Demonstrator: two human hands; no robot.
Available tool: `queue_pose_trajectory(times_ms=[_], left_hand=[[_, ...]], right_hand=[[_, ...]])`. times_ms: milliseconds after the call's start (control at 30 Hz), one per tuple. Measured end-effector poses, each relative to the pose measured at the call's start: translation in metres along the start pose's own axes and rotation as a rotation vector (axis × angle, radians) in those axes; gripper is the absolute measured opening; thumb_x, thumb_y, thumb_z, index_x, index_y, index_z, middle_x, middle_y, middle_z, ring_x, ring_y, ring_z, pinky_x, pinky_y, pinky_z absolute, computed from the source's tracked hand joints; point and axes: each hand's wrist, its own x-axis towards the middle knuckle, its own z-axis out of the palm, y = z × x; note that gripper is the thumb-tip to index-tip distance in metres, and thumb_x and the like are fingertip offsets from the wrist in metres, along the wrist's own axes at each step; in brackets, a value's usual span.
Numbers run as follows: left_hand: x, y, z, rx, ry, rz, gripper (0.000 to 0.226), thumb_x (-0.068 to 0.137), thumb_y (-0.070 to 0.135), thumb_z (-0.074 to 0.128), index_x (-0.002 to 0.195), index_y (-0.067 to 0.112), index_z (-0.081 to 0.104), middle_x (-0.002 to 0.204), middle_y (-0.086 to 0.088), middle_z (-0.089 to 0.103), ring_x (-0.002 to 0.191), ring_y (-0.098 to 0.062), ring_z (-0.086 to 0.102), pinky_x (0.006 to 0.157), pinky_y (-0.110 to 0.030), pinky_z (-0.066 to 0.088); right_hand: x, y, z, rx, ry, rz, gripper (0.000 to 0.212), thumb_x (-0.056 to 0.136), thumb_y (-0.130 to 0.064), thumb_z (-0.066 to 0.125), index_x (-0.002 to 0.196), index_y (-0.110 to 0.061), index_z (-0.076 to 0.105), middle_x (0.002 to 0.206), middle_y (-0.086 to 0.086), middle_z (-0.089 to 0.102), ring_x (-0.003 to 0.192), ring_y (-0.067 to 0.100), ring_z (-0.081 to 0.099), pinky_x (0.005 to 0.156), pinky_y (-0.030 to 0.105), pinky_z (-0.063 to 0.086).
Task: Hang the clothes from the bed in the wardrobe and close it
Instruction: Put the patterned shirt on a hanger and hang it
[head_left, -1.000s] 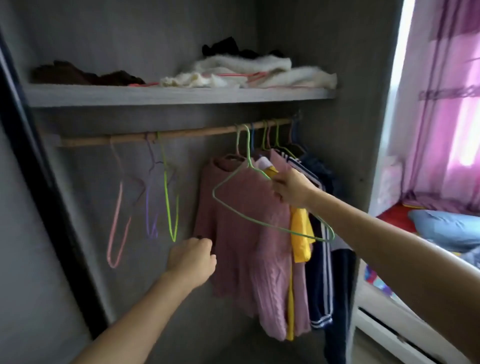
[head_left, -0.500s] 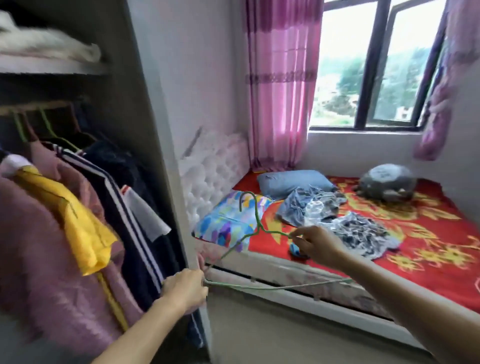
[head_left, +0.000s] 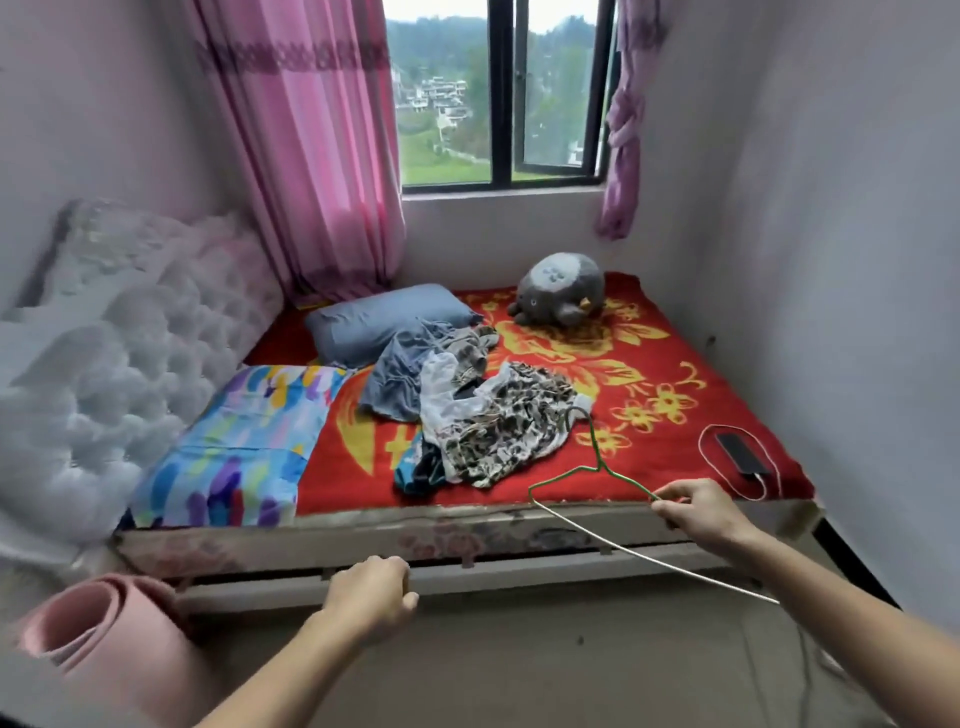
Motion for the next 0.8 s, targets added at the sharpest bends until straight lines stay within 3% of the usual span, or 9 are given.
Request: queue_pose_trajectory(times_ms=[133,267,400,533,800], left_hand=[[0.094,0.005,-0.006,-0.016,-0.065,0.067,0.018,0.091,0.042,0.048,0.088,0.025,0.050,0.098,0.004,0.061,0.099,-0.019,0.060,0.077,-0.031,0.046],[0.176,-0.006,-0.023,-0.004,-0.132,0.124,0.018,0.091,0.042,0.049,0.088,0.025,0.049,0.106,0.001,0.063,0.100,-0.020,0.060,0.075,-0.032,0.045],[0.253,-0.018,-0.041,0.017,-0.162,0.142,0.016,0.092,0.041,0.048,0.088,0.026,0.051,0.106,0.001,0.065,0.098,-0.021,0.061,0.074,-0.032,0.045],[0.315,-0.023,-0.044,0.020,-0.218,0.128,0.016,0.092,0.041,0.048,0.090,0.026,0.053,0.104,0.001,0.065,0.097,-0.022,0.062,0.073,-0.031,0.045],[0.433,-0.027,-0.020,0.022,-0.359,0.069,0.016,0.091,0.041,0.049,0.093,0.025,0.055,0.105,0.000,0.065,0.097,-0.022,0.062,0.073,-0.031,0.046]], right_hand=[[0.075,0.014,0.004,0.041,0.053,0.103,0.007,0.083,-0.011,0.073,0.077,-0.016,0.074,0.064,0.006,0.070,0.061,0.019,0.061,0.063,0.035,0.050],[0.147,0.003,0.017,0.112,0.128,0.181,0.005,0.086,-0.014,0.070,0.083,-0.016,0.073,0.071,0.005,0.068,0.065,0.020,0.059,0.059,0.035,0.048],[0.204,-0.013,0.039,0.164,0.199,0.229,0.003,0.088,-0.018,0.070,0.090,-0.017,0.072,0.086,0.002,0.070,0.084,0.021,0.062,0.079,0.038,0.050],[0.252,-0.006,0.055,0.165,0.250,0.264,0.005,0.091,-0.019,0.065,0.090,-0.016,0.069,0.069,0.001,0.067,0.066,0.018,0.058,0.065,0.033,0.044],[0.402,0.028,0.093,0.314,0.279,0.439,0.012,0.095,-0.017,0.058,0.088,-0.012,0.066,0.063,0.004,0.060,0.043,0.010,0.046,0.037,0.017,0.033]])
